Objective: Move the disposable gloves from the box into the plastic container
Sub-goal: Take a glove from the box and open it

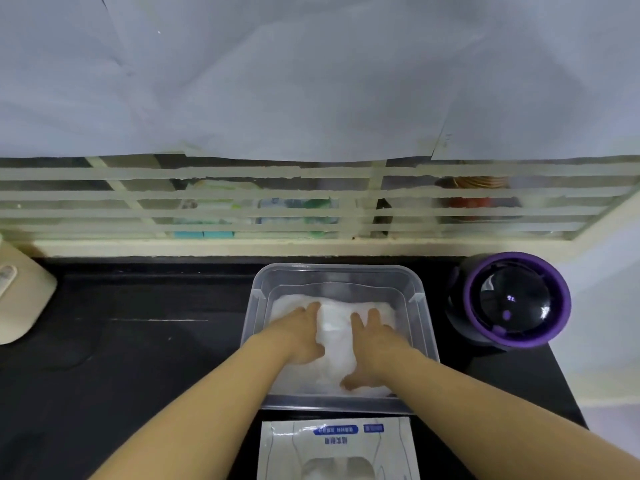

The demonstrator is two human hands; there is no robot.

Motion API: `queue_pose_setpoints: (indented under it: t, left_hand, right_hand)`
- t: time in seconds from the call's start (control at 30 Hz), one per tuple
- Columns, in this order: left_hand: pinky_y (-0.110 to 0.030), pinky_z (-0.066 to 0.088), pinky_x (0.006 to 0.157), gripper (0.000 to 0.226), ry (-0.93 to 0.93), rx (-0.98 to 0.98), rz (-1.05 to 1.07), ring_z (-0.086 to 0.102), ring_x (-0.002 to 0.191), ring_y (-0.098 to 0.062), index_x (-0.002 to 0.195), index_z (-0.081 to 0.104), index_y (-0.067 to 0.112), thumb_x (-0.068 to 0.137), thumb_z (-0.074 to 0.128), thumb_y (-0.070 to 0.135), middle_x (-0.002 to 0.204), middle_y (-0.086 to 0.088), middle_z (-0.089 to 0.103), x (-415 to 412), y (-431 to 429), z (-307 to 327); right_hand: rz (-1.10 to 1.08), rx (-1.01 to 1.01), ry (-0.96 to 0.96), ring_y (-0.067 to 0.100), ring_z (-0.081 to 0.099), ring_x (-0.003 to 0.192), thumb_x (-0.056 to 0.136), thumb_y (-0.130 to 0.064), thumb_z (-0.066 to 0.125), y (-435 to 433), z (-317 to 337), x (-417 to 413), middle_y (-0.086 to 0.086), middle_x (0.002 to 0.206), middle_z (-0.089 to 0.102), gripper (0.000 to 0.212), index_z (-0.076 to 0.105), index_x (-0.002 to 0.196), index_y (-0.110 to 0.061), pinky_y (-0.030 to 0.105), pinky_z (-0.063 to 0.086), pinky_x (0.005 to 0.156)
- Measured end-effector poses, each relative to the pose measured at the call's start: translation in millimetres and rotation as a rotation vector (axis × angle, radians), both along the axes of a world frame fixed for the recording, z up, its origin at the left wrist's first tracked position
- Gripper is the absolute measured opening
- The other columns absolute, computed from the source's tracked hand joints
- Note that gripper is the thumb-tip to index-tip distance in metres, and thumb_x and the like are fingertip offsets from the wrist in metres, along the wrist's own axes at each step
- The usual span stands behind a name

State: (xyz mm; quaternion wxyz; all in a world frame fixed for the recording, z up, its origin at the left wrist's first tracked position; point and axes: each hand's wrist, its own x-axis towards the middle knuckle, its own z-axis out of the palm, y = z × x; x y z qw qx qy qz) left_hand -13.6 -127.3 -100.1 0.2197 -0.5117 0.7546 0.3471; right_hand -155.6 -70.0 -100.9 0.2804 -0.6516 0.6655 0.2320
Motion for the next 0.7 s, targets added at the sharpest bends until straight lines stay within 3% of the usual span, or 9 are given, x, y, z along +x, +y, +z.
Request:
queue_pose_setpoints:
  t: [0.13,0.33,0.43,0.53,0.63,0.7]
  left_hand:
    - [-0.029,0.043,0.093,0.08,-0.028,0.024,0.016,0.045,0.129,-0.025,0.155,0.001,0.019,0.095,0.053,0.028,0.156,-0.002,0.025,-4,-3,-3]
    - [-0.031,0.031,0.108,0.067,-0.06,0.022,-0.143,0.036,0.138,-0.025,0.155,0.015,0.016,0.1,0.048,0.036,0.155,-0.005,0.032,-3,5,17]
    - [-0.028,0.026,0.112,0.058,0.018,-0.068,-0.195,0.032,0.141,-0.021,0.154,0.022,0.018,0.102,0.045,0.029,0.157,-0.002,0.029,9,16,34]
    - [-0.019,0.034,0.103,0.046,0.225,-0.213,-0.127,0.047,0.128,-0.011,0.147,0.037,0.023,0.102,0.045,0.02,0.147,0.005,0.045,23,38,55]
    - [-0.011,0.04,0.089,0.038,0.407,-0.408,-0.117,0.053,0.107,-0.001,0.138,0.048,0.031,0.101,0.046,0.021,0.13,0.013,0.055,41,63,67]
    - [-0.017,0.045,0.088,0.035,0.434,-0.524,-0.188,0.054,0.108,-0.003,0.134,0.052,0.031,0.101,0.047,0.023,0.131,0.016,0.051,52,78,68]
  right_hand:
    - [0.02,0.002,0.066,0.032,0.041,0.124,0.079,-0.051,0.071,-1,-3,5,0.017,0.151,0.008,0.115,-0.004,0.151,-0.002,0.036,0.044,0.093]
    - [0.094,-0.044,0.061,0.031,0.04,0.124,0.08,-0.054,0.068,4,19,2,0.017,0.146,0.023,0.105,0.009,0.15,-0.002,0.037,0.043,0.095]
    - [0.109,-0.228,-0.079,0.028,0.045,0.121,0.087,-0.048,0.062,14,45,-3,0.01,0.138,0.04,0.071,0.037,0.142,-0.011,0.037,0.044,0.096]
    - [0.198,-0.45,-0.298,0.013,0.055,0.106,0.096,-0.038,0.052,41,80,-6,-0.004,0.125,0.057,0.037,0.055,0.13,-0.023,0.026,0.044,0.091]
    - [0.404,-0.425,-0.46,0.008,0.054,0.092,0.1,-0.03,0.046,77,97,-2,-0.007,0.112,0.062,0.028,0.063,0.121,-0.023,0.022,0.044,0.084]
    - [0.552,-0.341,-0.482,0.013,0.057,0.099,0.101,-0.026,0.043,96,82,6,-0.003,0.116,0.062,0.031,0.061,0.126,-0.021,0.027,0.046,0.086]
